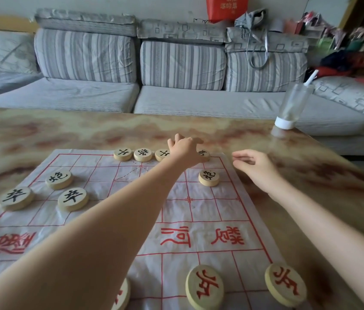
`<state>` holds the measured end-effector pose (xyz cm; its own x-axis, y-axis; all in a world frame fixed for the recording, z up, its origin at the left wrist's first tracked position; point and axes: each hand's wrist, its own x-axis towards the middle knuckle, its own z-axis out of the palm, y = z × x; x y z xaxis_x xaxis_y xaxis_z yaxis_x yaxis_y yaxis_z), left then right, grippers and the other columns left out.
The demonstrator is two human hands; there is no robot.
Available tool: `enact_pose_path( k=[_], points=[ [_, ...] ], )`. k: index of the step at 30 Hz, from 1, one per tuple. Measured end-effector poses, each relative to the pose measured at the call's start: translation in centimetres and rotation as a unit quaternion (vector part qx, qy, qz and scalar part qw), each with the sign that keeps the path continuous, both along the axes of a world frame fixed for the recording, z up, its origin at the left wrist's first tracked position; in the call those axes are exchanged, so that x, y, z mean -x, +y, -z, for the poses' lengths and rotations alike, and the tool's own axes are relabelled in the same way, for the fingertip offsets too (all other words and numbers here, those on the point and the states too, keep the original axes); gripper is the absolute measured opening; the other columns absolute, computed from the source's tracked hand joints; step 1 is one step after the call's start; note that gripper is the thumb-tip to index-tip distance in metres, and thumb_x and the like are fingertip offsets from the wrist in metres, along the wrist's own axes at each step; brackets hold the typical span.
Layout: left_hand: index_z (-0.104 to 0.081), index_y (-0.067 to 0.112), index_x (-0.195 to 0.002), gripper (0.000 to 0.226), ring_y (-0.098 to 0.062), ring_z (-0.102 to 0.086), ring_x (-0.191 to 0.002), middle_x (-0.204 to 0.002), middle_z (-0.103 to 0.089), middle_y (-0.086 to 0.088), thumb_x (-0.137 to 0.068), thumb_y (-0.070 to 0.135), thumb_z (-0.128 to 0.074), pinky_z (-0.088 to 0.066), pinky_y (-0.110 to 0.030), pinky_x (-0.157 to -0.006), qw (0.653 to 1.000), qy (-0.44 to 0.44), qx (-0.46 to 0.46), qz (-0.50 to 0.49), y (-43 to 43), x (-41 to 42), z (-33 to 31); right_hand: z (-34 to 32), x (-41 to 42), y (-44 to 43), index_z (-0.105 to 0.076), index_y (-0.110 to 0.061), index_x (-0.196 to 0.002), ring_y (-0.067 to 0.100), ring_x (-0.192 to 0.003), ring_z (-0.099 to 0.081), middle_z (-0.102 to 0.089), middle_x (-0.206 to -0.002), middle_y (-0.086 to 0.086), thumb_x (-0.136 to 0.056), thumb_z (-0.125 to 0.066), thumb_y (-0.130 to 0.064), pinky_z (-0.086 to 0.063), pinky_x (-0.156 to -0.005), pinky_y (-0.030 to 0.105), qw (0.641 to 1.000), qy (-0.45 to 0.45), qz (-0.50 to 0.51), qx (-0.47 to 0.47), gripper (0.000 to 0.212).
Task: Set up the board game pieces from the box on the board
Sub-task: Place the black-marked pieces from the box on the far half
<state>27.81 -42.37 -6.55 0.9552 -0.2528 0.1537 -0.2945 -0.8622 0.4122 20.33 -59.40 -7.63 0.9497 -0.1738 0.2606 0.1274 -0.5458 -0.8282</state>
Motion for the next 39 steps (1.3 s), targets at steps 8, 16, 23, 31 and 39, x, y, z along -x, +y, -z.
enact_pose_path(
  k=[8, 16, 23, 31, 39],
  points=[
    [-0.057, 0.031, -0.120, 0.035, -0.024, -0.034, -0.122, -0.119, -0.064, 0.004, -0.088, 0.019, -0.049, -0.023, -0.034, -0.096, 0.990, -0.042, 0.127, -0.053, 3.5, 2.4, -2.9, -1.7, 1.3, 3.2, -0.064, -0.002, -0.109, 0.012, -0.096, -0.056, -0.063, -0.101, 0.004, -0.085, -0.058, 0.002, -0.042, -0.075, 0.002, 1.000, -0.016, -0.021, 0.005, 0.025],
    [-0.066, 0.021, -0.109, 0.035, -0.014, -0.054, -0.096, -0.115, -0.066, 0.001, -0.081, 0.004, -0.054, -0.039, -0.017, -0.081, 0.978, -0.020, 0.205, -0.015, 10.2, 8.0, -5.4, -4.8, 3.6, 8.1, -0.063, -0.011, -0.106, 0.013, -0.096, -0.058, -0.063, -0.101, 0.001, -0.080, -0.067, -0.001, -0.044, -0.093, 0.023, 0.995, 0.021, -0.092, 0.025, 0.029],
    [-0.064, 0.017, -0.111, 0.030, -0.006, -0.058, -0.080, -0.105, -0.067, 0.005, -0.084, 0.006, -0.058, -0.038, -0.008, -0.062, 0.982, -0.042, 0.180, -0.028, 19.7, 13.7, -7.5, -7.9, 6.6, 14.4, -0.063, -0.014, -0.112, 0.015, -0.103, -0.059, -0.065, -0.108, 0.001, -0.082, -0.067, -0.011, -0.044, -0.097, 0.027, 0.982, 0.063, -0.148, 0.096, 0.030],
    [-0.069, 0.014, -0.103, 0.027, -0.015, -0.064, -0.078, -0.092, -0.070, -0.001, -0.078, 0.003, -0.066, -0.042, -0.018, -0.071, 0.983, -0.003, 0.135, -0.122, 34.5, 22.3, -7.0, -9.4, 11.4, 25.5, -0.062, -0.012, -0.114, 0.012, -0.100, -0.058, -0.064, -0.107, 0.000, -0.084, -0.066, -0.016, -0.043, -0.097, 0.026, 0.947, 0.106, -0.272, 0.135, 0.031],
    [-0.067, 0.021, -0.103, 0.030, -0.014, -0.061, -0.093, -0.105, -0.068, 0.000, -0.075, 0.011, -0.070, -0.042, -0.022, -0.079, 0.986, 0.038, 0.043, -0.155, 44.6, 28.3, -4.4, -8.8, 17.0, 36.9, -0.060, -0.016, -0.120, 0.005, -0.103, -0.055, -0.063, -0.119, -0.001, -0.084, -0.064, -0.022, -0.037, -0.080, 0.003, 0.900, 0.104, -0.371, 0.202, 0.036]
  ],
)
